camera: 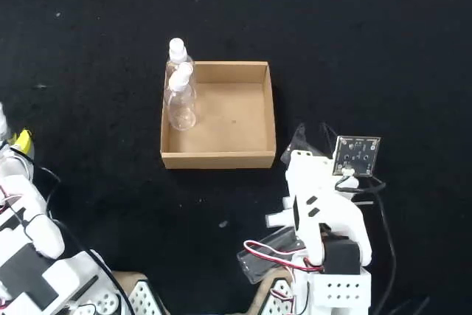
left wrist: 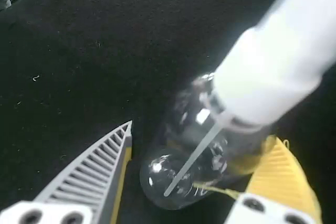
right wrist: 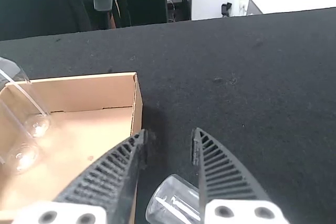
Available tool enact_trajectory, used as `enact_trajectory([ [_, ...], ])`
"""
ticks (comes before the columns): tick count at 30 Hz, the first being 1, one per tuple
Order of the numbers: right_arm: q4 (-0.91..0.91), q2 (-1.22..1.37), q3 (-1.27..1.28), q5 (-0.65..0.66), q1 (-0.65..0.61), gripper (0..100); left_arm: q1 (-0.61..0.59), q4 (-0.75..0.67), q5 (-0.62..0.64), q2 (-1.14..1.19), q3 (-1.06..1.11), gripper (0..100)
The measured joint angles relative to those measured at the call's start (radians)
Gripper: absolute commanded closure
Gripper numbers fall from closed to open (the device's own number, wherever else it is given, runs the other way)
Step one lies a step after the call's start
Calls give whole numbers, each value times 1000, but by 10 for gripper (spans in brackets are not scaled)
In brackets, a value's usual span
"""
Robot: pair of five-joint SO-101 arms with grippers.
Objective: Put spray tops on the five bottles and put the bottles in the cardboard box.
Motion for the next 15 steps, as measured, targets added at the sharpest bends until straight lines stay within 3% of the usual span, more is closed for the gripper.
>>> enact_trajectory([
  [15,0,0,0,0,0,871,25,14,0,-2,-41,716],
])
